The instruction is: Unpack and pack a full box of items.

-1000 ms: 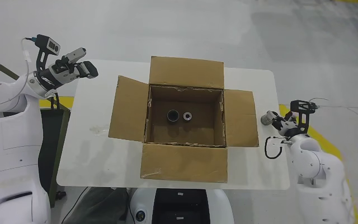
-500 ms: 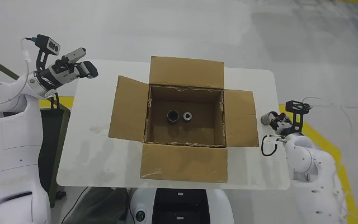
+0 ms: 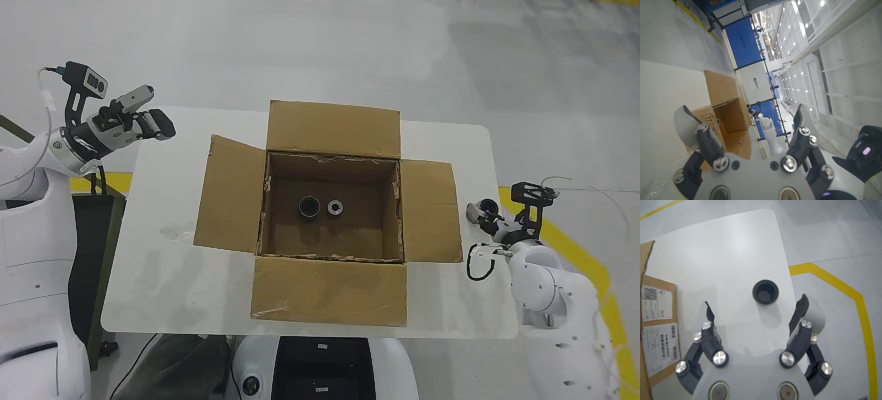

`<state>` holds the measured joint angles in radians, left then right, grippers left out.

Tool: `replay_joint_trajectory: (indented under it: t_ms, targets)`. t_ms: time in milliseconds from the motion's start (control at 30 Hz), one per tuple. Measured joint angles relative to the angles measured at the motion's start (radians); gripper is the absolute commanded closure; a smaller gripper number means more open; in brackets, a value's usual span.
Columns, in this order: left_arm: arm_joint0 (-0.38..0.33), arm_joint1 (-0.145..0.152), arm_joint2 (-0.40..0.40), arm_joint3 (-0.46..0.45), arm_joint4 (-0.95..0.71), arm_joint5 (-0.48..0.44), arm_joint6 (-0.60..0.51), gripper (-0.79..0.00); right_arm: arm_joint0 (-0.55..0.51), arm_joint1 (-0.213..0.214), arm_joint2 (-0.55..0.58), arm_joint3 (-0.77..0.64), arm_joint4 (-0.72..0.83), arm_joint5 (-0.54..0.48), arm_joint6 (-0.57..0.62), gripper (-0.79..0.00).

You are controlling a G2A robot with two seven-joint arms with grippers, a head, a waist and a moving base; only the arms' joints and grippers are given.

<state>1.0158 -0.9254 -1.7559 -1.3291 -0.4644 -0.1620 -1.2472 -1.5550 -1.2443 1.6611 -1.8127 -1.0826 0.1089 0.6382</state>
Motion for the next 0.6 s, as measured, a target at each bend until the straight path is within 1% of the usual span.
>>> replay_joint_trajectory:
  t_ms: [200, 400, 600]
  targets:
    - [0.0, 0.0, 0.0, 0.0, 0.0, 0.0, 0.0, -0.785, 0.005, 0.0, -0.003, 0.024, 0.005, -0.009, -0.018, -0.785]
    - [0.0, 0.0, 0.0, 0.0, 0.0, 0.0, 0.0, -0.785, 0.05, 0.002, -0.004, 0.08, 0.002, -0.009, -0.01, -0.785]
    - [0.0, 0.0, 0.0, 0.0, 0.0, 0.0, 0.0, -0.785, 0.095, 0.003, -0.027, 0.141, -0.017, -0.005, -0.002, -0.785]
